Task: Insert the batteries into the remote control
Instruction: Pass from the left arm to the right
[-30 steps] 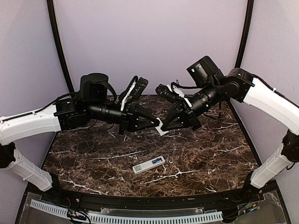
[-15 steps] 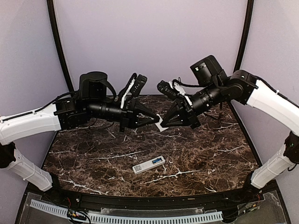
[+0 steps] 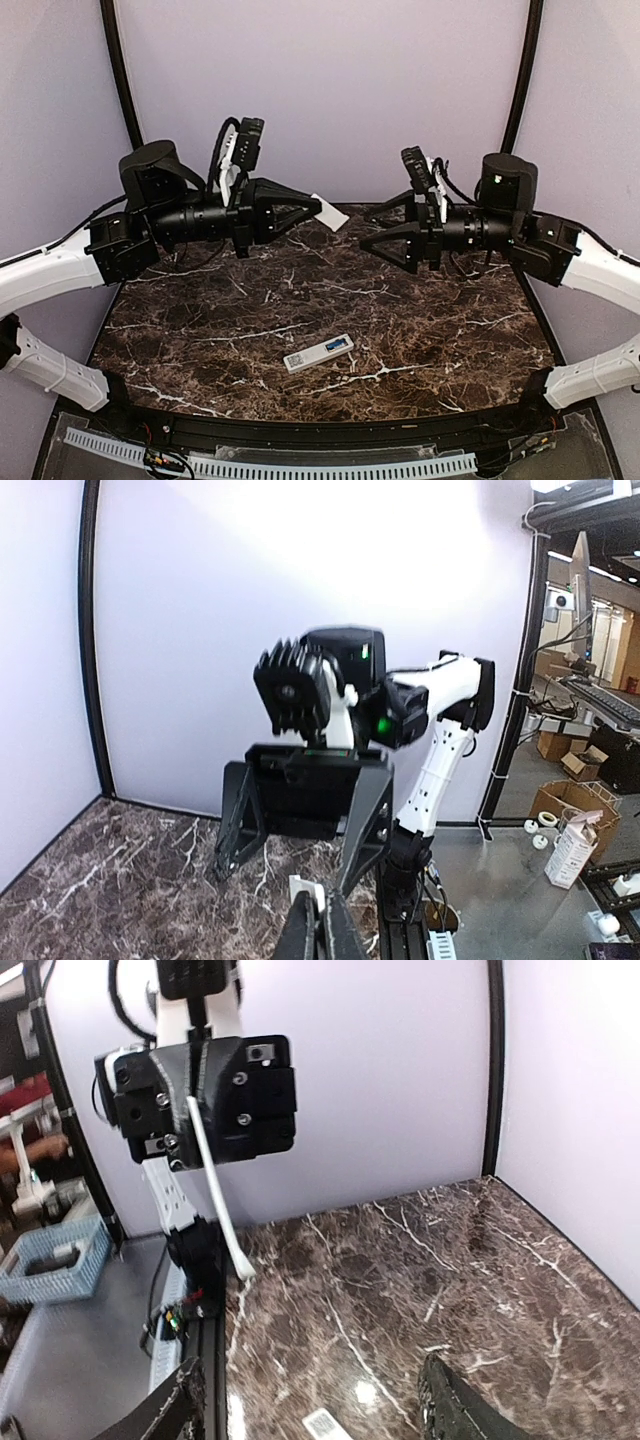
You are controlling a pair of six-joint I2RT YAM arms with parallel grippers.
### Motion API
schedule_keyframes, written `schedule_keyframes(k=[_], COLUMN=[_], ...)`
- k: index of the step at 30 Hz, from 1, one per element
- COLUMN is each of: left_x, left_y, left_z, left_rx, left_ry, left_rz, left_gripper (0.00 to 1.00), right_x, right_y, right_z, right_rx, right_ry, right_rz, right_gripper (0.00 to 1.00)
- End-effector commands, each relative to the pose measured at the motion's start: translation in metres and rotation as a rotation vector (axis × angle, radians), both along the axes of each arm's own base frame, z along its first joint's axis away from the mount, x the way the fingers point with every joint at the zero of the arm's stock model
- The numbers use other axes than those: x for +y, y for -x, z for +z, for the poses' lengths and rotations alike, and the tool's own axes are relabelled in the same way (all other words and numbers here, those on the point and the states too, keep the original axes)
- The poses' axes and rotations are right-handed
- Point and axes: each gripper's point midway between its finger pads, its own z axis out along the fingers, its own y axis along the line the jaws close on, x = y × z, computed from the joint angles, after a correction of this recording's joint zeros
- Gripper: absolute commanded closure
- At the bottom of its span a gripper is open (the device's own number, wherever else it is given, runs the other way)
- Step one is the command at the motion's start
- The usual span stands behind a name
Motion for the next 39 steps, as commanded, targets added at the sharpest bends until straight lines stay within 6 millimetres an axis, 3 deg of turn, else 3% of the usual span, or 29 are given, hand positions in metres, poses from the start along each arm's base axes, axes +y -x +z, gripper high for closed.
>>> schedule_keyframes(k=[1, 6, 10, 21, 28, 34, 39], left_x=[0.008, 0.009, 0.009, 0.005, 0.002, 0.002, 0.003], left_y=[0.004, 0.007, 0.008, 0.008, 0.008, 0.007, 0.006], left_z=[0.030, 0.040, 0.041, 0.042, 0.040, 0.038, 0.031], left_rx=[-0.081, -0.103, -0.108, -0.117, -0.109, -0.108, -0.095], left_ry=[0.115, 0.162, 0.174, 0.178, 0.181, 0.181, 0.169], left_rz=[0.010, -0.002, -0.012, -0.024, -0.037, -0.032, -0.021], left_gripper=[1.00, 1.00, 1.00, 1.00, 1.00, 1.00, 1.00], right_x=[-0.004, 0.006, 0.018, 0.038, 0.044, 0.045, 0.041], right_y=[-0.008, 0.014, 0.023, 0.026, 0.030, 0.033, 0.034], right_z=[0.066, 0.086, 0.099, 0.092, 0.088, 0.086, 0.088], right_rx=[0.042, -0.023, -0.056, -0.039, -0.024, -0.024, -0.021], right_ry=[-0.430, -0.518, -0.516, -0.460, -0.449, -0.440, -0.431], right_rz=[-0.025, 0.092, 0.163, 0.230, 0.264, 0.276, 0.270], right_gripper=[0.30, 0.32, 0.40, 0.57, 0.74, 0.99, 1.00])
